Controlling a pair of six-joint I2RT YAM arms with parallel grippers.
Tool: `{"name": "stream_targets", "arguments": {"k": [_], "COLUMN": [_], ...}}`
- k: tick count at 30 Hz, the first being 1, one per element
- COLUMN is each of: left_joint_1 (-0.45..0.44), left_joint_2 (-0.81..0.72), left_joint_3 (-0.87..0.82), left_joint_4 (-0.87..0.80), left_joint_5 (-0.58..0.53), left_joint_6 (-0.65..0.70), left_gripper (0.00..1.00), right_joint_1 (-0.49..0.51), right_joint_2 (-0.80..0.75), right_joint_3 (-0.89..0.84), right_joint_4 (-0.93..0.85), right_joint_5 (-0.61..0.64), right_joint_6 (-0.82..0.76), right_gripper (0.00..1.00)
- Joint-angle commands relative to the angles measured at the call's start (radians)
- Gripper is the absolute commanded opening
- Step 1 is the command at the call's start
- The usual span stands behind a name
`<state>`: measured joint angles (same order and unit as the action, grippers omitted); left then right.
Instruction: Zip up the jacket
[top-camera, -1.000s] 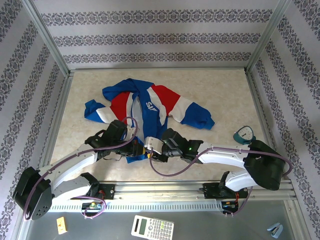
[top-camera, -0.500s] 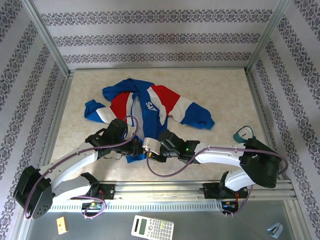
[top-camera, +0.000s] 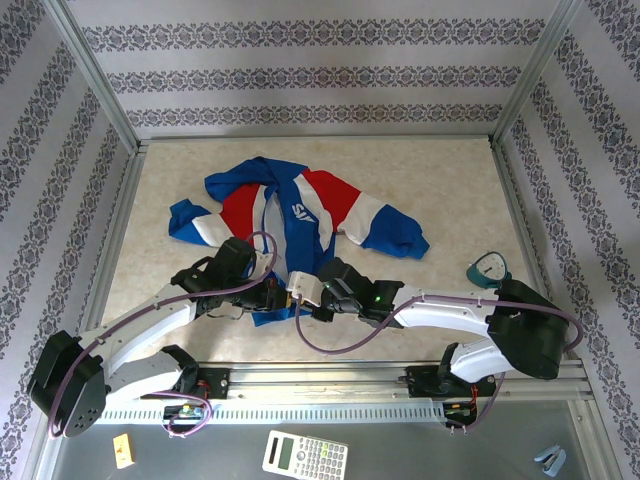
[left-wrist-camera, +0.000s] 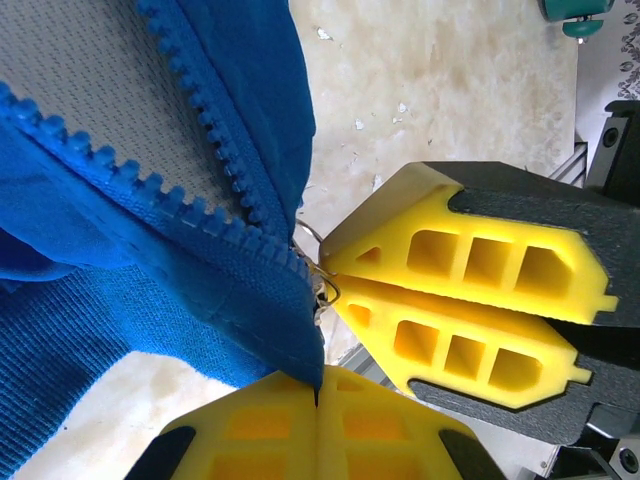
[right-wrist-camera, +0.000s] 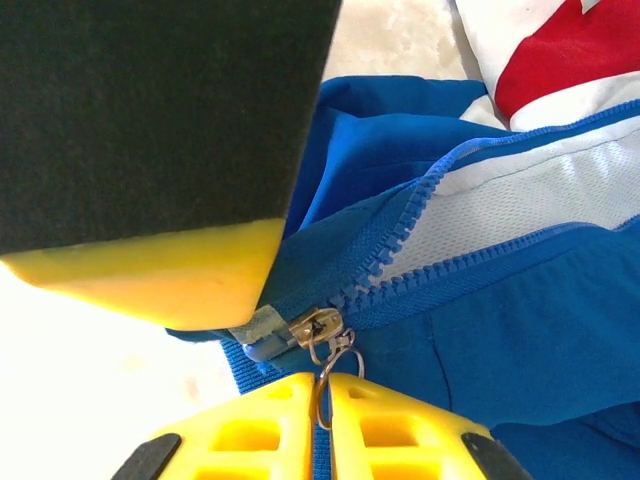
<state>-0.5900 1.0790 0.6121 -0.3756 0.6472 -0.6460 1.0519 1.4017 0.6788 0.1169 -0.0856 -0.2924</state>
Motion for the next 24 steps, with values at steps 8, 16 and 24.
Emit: {"name": "stream_targets", "arguments": {"k": [8, 16, 24], "left_joint_1": [-0.007, -0.007, -0.007], "left_joint_2": [-0.013, -0.015, -0.017], "left_joint_3": [0.017, 0.015, 0.009], "left_joint_4": [-0.028, -0.028, -0.031], "left_joint_5": [0.021, 0.025, 0.028], "left_joint_6": [0.023, 0.023, 0.023], "left_gripper": [0.00, 0.00, 0.00], "right_joint_1": [0.012, 0.011, 0.011], "right_joint_2": [0.048, 0.063, 0.073], "right_joint_3": [0.023, 0.034, 0.050], "right_joint_4": [0.042, 0.079, 0.083], "right_joint_5": [0.047, 0.066, 0.090], "right_joint_6": [-0.029, -0.034, -0.050], "right_gripper": [0.19, 0.21, 0.15]}}
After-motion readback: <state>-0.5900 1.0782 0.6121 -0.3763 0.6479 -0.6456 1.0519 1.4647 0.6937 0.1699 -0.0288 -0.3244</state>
